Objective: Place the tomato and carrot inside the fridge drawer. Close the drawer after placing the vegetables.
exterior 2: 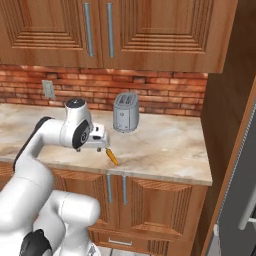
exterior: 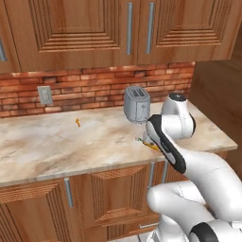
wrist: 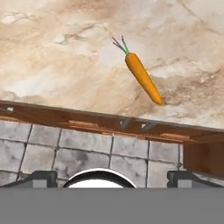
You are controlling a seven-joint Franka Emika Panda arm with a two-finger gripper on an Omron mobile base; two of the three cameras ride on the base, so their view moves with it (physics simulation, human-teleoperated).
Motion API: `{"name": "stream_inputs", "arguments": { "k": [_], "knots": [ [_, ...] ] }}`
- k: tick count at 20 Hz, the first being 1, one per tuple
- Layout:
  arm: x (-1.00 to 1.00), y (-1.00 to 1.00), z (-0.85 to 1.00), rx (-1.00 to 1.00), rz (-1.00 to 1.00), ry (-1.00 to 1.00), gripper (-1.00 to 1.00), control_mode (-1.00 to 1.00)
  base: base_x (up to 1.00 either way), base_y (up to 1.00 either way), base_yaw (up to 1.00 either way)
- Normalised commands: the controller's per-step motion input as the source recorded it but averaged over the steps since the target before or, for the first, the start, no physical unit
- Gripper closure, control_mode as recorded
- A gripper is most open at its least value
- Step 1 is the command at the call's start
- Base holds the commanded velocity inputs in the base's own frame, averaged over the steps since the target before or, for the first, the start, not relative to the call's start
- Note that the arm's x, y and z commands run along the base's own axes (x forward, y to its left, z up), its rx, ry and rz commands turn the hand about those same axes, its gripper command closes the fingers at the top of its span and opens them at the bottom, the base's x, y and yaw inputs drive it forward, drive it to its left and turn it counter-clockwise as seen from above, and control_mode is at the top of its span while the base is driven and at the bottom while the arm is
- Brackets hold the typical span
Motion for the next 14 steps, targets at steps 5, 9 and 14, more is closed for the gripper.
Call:
{"name": "stream_inputs", "arguments": {
  "k": [5,9,14],
  "knots": [
    [0.92,-0.26,-0.39,0.0,0.12,0.06,-1.0,-1.0,0.0,0.0,0.0],
    [0.83,0.0,-0.69,0.0,0.06,0.11,-1.0,-1.0,0.0,0.0,0.0],
    [0.71,-0.05,-0.35,0.0,0.07,0.05,-1.0,-1.0,0.0,0.0,0.0]
  ]
}}
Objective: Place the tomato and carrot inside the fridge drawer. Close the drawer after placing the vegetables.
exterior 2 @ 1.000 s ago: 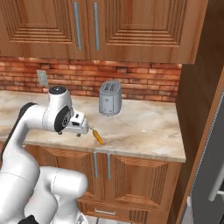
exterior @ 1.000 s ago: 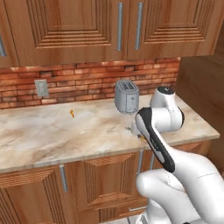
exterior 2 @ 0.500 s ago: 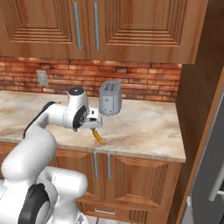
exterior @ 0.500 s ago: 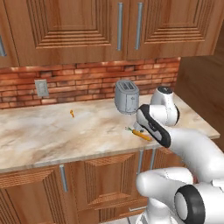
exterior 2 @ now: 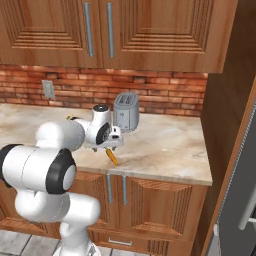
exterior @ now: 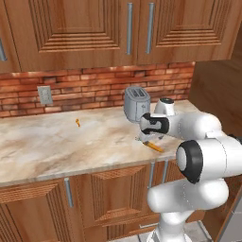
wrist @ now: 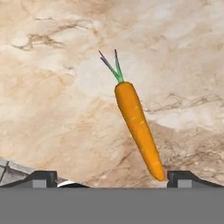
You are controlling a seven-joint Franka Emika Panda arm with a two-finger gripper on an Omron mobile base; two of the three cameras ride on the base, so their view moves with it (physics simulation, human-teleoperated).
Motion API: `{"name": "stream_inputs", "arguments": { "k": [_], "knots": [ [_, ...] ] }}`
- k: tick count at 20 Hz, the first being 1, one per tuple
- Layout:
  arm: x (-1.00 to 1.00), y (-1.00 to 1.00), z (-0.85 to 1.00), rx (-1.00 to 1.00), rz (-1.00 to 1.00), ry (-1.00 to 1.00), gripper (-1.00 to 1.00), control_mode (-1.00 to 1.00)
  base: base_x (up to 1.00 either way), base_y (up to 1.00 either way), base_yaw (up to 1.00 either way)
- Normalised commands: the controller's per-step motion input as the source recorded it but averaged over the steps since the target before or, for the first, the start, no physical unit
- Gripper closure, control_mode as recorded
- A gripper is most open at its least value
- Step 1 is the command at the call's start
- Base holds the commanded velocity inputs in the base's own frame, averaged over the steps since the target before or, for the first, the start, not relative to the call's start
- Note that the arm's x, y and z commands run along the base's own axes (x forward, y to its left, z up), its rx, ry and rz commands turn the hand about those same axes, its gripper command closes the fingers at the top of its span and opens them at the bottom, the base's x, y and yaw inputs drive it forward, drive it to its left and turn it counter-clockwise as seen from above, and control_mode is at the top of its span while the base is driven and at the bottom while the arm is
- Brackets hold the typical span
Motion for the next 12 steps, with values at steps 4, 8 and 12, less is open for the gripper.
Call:
{"name": "stream_inputs", "arguments": {
  "k": [4,8,12],
  "knots": [
    [0.58,-0.11,-0.35,0.0,0.05,0.02,-1.0,-1.0,0.0,0.0,0.0],
    [0.1,-0.01,-0.61,0.0,0.04,0.0,-1.0,-1.0,0.0,0.0,0.0],
    [0.01,0.0,-0.57,0.0,0.02,0.0,-1.0,-1.0,0.0,0.0,0.0]
  ]
}}
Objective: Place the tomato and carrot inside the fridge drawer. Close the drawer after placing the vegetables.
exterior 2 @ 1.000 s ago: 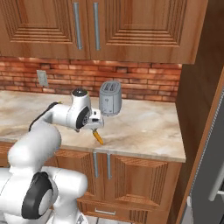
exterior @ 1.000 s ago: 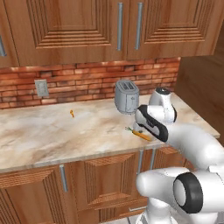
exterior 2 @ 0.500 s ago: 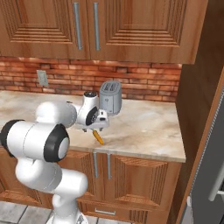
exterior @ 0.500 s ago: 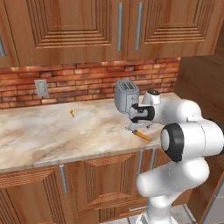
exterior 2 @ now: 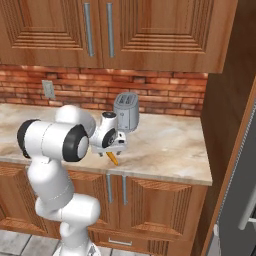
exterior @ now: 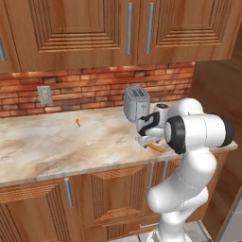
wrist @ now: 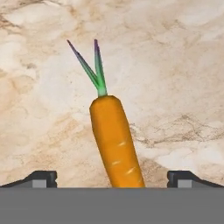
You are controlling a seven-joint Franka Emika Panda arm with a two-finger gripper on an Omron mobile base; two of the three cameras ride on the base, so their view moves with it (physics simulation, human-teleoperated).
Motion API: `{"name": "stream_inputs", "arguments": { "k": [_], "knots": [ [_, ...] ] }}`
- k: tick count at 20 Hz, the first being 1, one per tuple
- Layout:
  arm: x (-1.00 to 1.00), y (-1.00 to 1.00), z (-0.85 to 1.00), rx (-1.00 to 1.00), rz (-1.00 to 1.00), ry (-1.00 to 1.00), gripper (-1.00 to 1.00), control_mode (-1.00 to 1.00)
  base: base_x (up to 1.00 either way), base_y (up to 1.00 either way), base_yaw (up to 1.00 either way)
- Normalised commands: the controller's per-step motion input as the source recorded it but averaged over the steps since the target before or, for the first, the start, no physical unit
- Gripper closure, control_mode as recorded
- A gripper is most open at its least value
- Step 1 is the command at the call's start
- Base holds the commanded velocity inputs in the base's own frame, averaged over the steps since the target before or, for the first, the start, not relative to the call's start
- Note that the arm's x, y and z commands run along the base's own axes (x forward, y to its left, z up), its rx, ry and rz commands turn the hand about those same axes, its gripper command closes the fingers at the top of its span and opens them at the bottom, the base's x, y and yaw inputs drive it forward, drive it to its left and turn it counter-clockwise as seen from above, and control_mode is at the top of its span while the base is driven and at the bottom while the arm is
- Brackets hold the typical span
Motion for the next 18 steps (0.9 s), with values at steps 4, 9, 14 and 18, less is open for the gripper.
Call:
{"name": "stream_inputs", "arguments": {
  "k": [4,9,14,18],
  "knots": [
    [0.17,0.0,-0.4,0.0,0.01,0.0,-1.0,-1.0,0.0,0.0,0.0],
    [0.18,0.0,-0.38,0.0,0.02,0.0,-1.0,-1.0,0.0,0.0,0.0],
    [0.02,0.0,-0.49,-0.05,0.04,0.05,1.0,-1.0,0.0,0.0,0.0],
    [-0.02,0.14,-0.23,-0.01,0.03,0.02,1.0,-1.0,0.0,0.0,0.0]
  ]
}}
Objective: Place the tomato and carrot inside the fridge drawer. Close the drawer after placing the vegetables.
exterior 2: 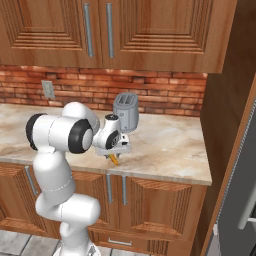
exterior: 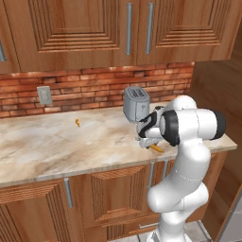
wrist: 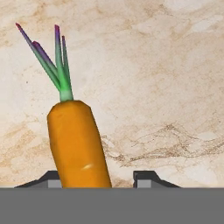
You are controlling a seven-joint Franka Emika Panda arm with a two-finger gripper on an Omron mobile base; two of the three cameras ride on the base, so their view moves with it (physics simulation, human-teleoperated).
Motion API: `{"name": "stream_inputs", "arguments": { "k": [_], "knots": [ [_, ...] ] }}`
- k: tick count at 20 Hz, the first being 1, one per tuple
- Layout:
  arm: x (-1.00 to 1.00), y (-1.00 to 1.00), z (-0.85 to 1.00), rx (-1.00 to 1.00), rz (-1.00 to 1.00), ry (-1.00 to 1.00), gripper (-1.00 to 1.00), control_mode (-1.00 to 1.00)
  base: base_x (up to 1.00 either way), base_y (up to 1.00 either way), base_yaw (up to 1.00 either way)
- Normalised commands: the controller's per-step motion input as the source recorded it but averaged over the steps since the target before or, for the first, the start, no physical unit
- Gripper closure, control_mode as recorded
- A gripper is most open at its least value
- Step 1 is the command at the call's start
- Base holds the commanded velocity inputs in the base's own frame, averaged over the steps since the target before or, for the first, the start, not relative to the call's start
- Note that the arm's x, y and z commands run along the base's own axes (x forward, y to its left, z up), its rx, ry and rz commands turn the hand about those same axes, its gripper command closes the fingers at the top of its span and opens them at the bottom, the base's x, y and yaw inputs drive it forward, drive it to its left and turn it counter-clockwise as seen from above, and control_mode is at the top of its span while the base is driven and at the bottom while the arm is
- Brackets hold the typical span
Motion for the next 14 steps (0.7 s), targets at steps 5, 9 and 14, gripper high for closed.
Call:
{"name": "stream_inputs", "arguments": {
  "k": [5,9,14],
  "knots": [
    [-0.12,0.29,-0.03,0.0,0.0,0.0,1.0,-1.0,0.0,0.0,0.0],
    [-0.41,0.18,0.42,0.0,0.0,-0.06,1.0,-1.0,0.0,0.0,0.0],
    [-0.65,0.01,0.99,0.0,0.0,-0.19,1.0,-1.0,0.0,0.0,0.0]
  ]
}}
